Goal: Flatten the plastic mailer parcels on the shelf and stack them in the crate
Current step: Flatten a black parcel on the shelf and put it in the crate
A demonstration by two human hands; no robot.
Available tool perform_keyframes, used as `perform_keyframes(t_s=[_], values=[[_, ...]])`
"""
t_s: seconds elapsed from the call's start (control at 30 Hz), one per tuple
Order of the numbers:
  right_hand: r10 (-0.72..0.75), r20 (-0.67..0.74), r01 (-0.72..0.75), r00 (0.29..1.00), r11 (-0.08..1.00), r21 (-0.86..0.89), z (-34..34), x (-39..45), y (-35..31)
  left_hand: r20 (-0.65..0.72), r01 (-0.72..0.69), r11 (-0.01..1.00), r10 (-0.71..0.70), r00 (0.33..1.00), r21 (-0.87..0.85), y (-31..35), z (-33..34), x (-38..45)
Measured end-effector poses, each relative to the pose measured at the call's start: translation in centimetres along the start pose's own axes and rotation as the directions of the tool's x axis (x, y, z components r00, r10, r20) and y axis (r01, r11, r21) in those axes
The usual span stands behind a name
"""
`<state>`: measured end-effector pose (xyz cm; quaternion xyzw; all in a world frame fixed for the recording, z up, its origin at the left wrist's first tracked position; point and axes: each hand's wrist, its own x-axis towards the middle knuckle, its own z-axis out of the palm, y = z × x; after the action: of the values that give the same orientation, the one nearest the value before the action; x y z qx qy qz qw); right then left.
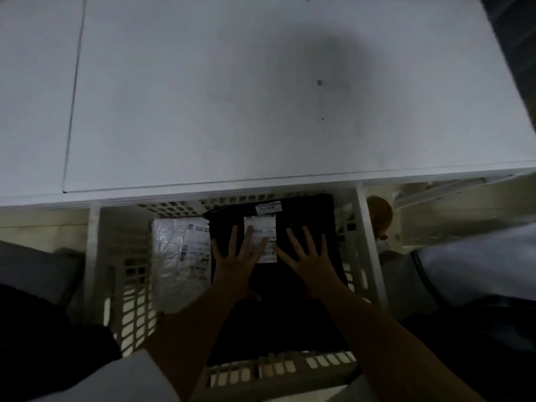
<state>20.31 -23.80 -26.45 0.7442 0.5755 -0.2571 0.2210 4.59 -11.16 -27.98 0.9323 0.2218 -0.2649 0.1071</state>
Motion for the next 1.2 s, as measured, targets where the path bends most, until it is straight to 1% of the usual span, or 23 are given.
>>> perform_keyframes(t_s=[0.03, 0.1, 0.17, 0.23, 0.27, 0.3, 0.33, 0.4, 0.47, 0.57, 0.67, 0.73, 0.8, 0.87, 0.93, 1.0, 1.13, 1.2], values=[[-0.01, 0.007, 0.01, 1.0, 1.0, 0.023, 0.5, 0.5, 0.2, 0.035, 0.007, 1.0, -0.006, 0.999, -0.013, 0.3, 0.7, 0.5], [0.016, 0.036, -0.018, 0.999, 0.999, 0.051, 1.1, 1.1, 0.3, 0.08, 0.036, 0.998, -0.032, 0.996, -0.047, 0.9, 1.2, 1.2], [0.014, -0.005, -0.014, 1.0, 0.998, 0.069, 1.7, 1.5, 0.5, 0.112, 0.043, 0.998, -0.037, 0.993, -0.052, 1.5, 1.8, 1.9], [0.008, 0.045, -0.013, 0.999, 0.995, 0.095, 2.7, 2.1, 0.7, 0.094, 0.06, 0.996, -0.054, 0.994, -0.06, 1.8, 3.1, 2.8], [0.025, 0.043, -0.029, 0.999, 0.994, 0.107, 2.6, 2.3, 0.6, 0.089, 0.084, 0.995, -0.079, 0.993, -0.053, 1.9, 3.4, 2.9], [0.067, 0.065, -0.076, 0.996, 0.986, 0.145, 2.7, 2.6, 0.7, 0.09, 0.1, 0.994, -0.097, 0.991, -0.036, 2.0, 3.7, 3.2], [0.097, 0.09, -0.111, 0.991, 0.978, 0.179, 3.4, 3.0, 0.8, 0.105, 0.106, 0.994, -0.104, 0.989, -0.016, 2.0, 4.1, 3.5], [0.117, 0.156, -0.144, 0.981, 0.974, 0.175, 4.3, 3.6, 0.8, 0.14, 0.091, 0.996, -0.088, 0.986, -0.013, 2.1, 4.7, 4.0], [0.078, 0.112, -0.095, 0.991, 0.983, 0.157, 4.8, 4.2, 0.7, 0.148, 0.09, 0.996, -0.087, 0.985, -0.011, 2.1, 4.8, 4.4], [0.088, 0.118, -0.108, 0.989, 0.979, 0.175, 5.1, 4.3, 0.7, 0.158, 0.097, 0.995, -0.092, 0.983, -0.023, 2.3, 4.8, 4.6], [0.029, 0.093, -0.044, 0.995, 0.984, 0.172, 4.6, 4.4, 0.8, 0.201, 0.085, 0.996, -0.078, 0.977, -0.024, 2.1, 4.2, 4.4], [-0.02, 0.134, -0.003, 0.991, 0.986, 0.168, 4.1, 3.5, 1.0, 0.242, 0.06, 0.998, -0.055, 0.969, -0.012, 2.0, 3.1, 4.0], [-0.038, 0.124, 0.021, 0.992, 0.991, 0.134, 2.9, 2.6, 1.2, 0.297, 0.049, 0.999, -0.043, 0.954, -0.012, 1.9, 1.7, 3.5], [-0.072, 0.125, 0.058, 0.99, 0.992, 0.112, 2.1, 2.0, 1.4, 0.356, 0.029, 0.998, -0.011, 0.934, -0.047, 1.3, 0.3, 3.1], [-0.088, 0.13, 0.073, 0.988, 0.991, 0.115, 0.4, 1.4, 1.5, 0.409, 0.007, 0.988, 0.057, 0.911, -0.154, 0.3, -1.3, 2.9], [-0.08, 0.121, 0.063, 0.989, 0.988, 0.137, -2.1, 0.6, 1.2, 0.372, -0.047, 0.98, 0.117, 0.921, -0.192, -0.2, -3.3, 2.3], [-0.046, 0.007, 0.043, 0.999, 0.977, 0.207, -6.6, -1.4, 0.2, 0.224, -0.068, 0.991, 0.093, 0.97, -0.119, 0.7, -7.6, 0.6], [-0.015, -0.048, 0.025, 0.999, 0.979, 0.202, -8.9, -2.5, -0.3, 0.148, -0.071, 0.995, 0.08, 0.986, -0.064, 0.9, -10.1, -0.5]])
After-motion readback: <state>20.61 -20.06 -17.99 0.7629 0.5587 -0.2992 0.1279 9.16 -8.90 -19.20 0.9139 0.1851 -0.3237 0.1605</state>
